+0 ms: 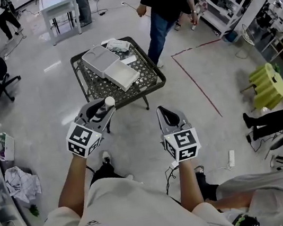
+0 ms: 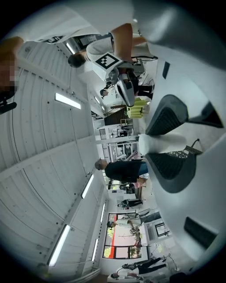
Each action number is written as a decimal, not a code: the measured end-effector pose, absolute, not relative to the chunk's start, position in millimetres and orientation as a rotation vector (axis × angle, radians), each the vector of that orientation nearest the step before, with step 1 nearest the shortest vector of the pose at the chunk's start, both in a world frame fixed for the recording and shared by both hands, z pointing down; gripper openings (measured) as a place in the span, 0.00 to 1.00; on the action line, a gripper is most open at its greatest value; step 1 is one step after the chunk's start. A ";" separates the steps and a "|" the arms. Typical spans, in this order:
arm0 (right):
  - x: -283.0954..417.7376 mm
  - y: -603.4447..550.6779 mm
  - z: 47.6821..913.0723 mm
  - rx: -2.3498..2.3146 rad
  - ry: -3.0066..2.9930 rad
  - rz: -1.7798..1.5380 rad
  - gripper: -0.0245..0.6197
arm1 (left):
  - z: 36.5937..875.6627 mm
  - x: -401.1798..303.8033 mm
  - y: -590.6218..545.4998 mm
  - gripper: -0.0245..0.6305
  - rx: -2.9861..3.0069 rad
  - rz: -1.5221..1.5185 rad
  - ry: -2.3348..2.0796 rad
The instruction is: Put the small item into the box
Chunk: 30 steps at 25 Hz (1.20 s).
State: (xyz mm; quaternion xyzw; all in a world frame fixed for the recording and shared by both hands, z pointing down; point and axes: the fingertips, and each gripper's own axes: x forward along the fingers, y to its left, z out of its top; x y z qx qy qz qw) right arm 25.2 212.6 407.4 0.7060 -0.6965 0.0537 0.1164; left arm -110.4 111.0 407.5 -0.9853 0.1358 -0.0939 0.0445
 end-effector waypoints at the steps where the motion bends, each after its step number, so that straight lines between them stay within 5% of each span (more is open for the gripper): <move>1: 25.9 210.9 408.3 2.066 -2.042 0.158 0.05 | 408.2 -109.4 109.8 0.24 -3.012 -0.288 0.417; 30: 147.9 41.5 425.0 2.119 -1.980 0.252 0.05 | 426.2 16.4 -74.1 0.24 -3.065 -0.327 0.366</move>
